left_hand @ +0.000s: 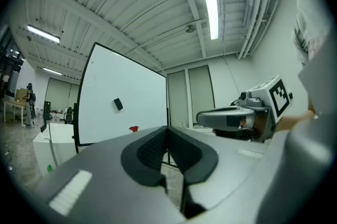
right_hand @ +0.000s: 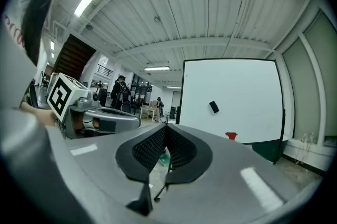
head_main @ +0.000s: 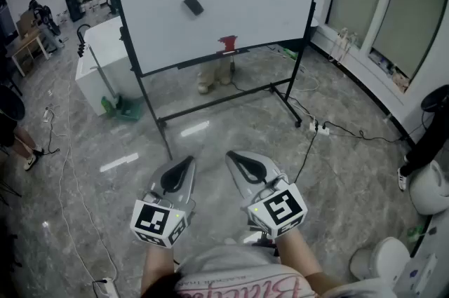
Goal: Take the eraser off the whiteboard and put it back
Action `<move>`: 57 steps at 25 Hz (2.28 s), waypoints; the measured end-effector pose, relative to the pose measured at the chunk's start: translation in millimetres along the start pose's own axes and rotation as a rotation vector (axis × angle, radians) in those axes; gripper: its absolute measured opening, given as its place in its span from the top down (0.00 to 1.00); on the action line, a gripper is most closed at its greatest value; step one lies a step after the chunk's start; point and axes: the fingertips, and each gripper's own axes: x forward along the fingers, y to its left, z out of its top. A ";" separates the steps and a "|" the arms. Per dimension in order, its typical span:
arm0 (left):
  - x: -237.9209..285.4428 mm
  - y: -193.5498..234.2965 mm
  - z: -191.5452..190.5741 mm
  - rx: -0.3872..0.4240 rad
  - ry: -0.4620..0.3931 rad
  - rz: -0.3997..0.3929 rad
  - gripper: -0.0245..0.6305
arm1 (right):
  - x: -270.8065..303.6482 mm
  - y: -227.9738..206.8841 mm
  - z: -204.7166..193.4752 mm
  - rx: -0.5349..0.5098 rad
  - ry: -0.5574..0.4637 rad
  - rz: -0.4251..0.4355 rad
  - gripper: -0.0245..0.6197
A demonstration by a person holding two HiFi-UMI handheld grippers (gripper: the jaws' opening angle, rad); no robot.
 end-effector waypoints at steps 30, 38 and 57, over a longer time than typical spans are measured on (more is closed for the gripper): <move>49.9 12.7 -17.8 -0.047 0.014 0.101 0.97 | 26.8 -52.2 -21.6 -0.002 -0.019 0.095 0.96; 100.8 58.1 -21.2 -0.070 0.020 0.078 0.97 | 77.2 -91.4 -29.1 0.021 -0.001 0.064 0.96; 250.6 255.2 -16.7 -0.061 0.044 -0.006 0.97 | 319.8 -194.0 -11.3 0.022 -0.044 -0.041 0.96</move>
